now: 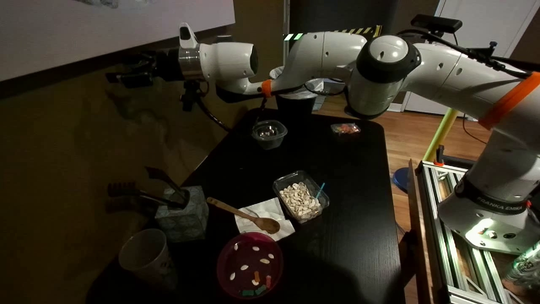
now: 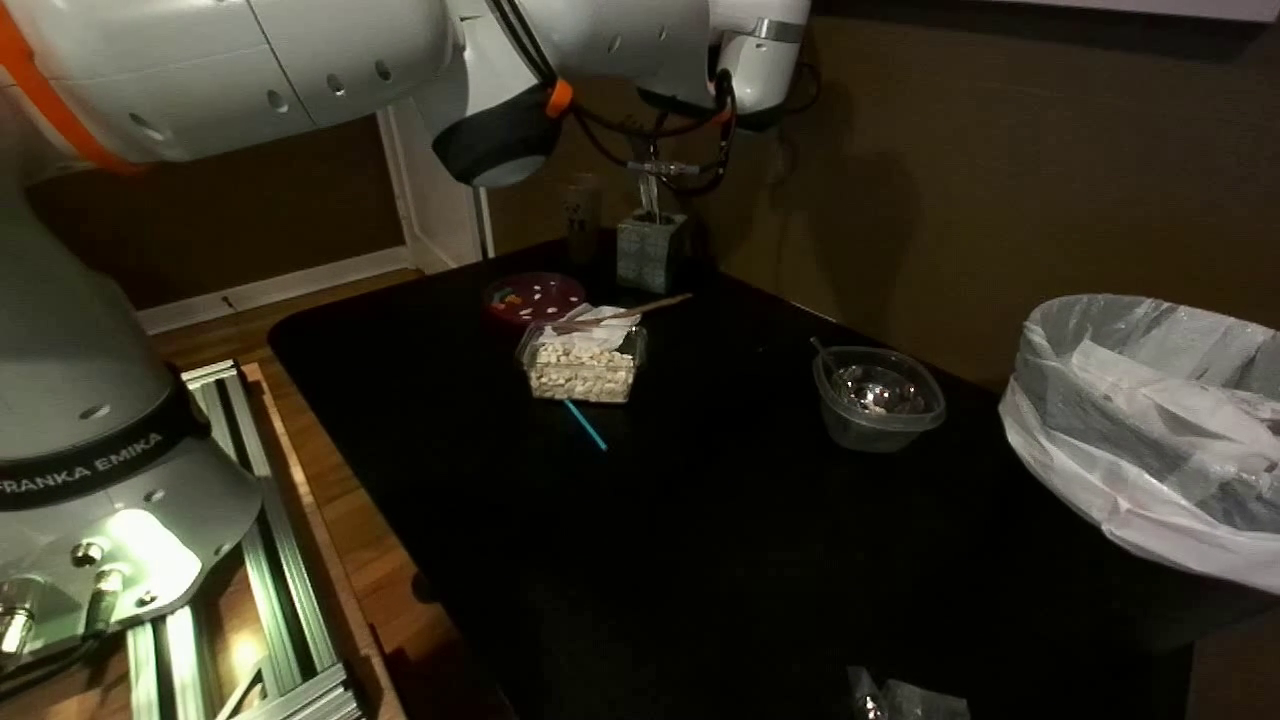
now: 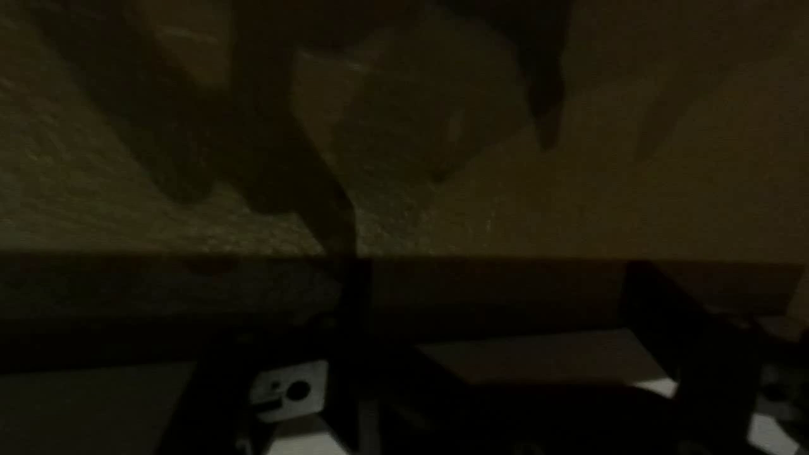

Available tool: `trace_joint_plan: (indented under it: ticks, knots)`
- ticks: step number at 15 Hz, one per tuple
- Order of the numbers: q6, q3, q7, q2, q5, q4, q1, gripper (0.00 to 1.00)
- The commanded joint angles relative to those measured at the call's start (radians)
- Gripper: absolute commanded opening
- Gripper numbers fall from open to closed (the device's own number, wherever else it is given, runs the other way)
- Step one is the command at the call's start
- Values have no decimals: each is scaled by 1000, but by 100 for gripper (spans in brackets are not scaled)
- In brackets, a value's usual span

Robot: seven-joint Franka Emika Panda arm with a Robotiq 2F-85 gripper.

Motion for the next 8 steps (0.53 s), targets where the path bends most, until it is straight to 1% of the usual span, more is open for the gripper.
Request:
trace_joint_plan:
  ticks: [1,4,6,8]
  knots:
    - [11,-143,44,-42,0,-80,-34,100]
    - [13,-276,86,-87,1,-152,-58,100]
    - [-35,-404,165,-151,3,-261,-78,100]
    - [-63,-533,275,-215,4,-357,-73,100]
